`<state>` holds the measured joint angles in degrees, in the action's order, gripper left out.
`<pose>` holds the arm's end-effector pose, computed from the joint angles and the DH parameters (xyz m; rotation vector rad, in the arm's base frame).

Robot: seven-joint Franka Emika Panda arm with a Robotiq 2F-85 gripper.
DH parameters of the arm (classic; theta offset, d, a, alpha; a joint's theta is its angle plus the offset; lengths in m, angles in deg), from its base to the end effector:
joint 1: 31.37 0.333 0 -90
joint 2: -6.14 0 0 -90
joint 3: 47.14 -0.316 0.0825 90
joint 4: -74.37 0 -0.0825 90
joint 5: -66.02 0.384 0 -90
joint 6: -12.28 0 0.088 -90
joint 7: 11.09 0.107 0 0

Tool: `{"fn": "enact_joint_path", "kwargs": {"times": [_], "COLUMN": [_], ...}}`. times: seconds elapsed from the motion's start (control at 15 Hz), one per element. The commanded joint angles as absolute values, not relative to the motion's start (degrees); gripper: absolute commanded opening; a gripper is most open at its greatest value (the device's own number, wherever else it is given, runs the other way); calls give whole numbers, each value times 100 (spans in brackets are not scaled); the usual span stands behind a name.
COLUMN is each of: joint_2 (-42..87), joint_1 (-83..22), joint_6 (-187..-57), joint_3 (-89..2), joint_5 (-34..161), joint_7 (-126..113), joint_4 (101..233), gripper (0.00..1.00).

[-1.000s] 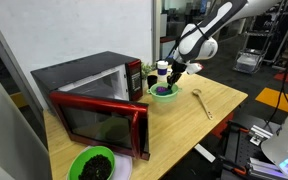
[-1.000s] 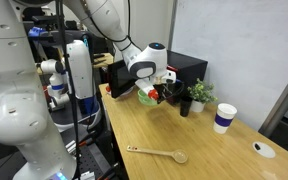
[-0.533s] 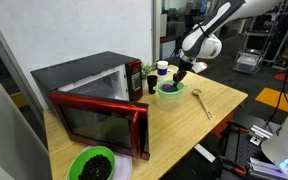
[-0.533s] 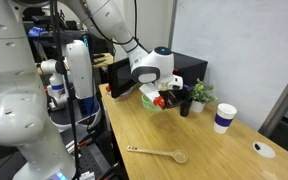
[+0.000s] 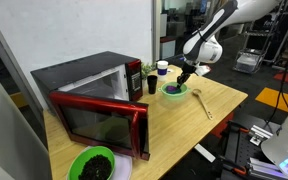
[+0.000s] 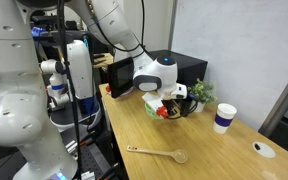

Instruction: Take the green pot out of the microwave

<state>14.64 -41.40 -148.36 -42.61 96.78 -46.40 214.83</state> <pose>0.4769 -0.1495 0.2570 -2.9967 0.1887 -0.4118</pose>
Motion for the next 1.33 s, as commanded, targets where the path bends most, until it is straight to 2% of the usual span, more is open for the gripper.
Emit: {"fn": "enact_joint_path", "kwargs": {"times": [0.0, 1.27], "joint_2": [1757, 2105], "joint_1": [-4237, -4650], "joint_6": [-15109, -15440], "joint_3": [-4438, -4309], "joint_5": [10270, 10852], "joint_7": [-5192, -5681], "joint_4": [21510, 21802], "gripper": [2, 2]}}
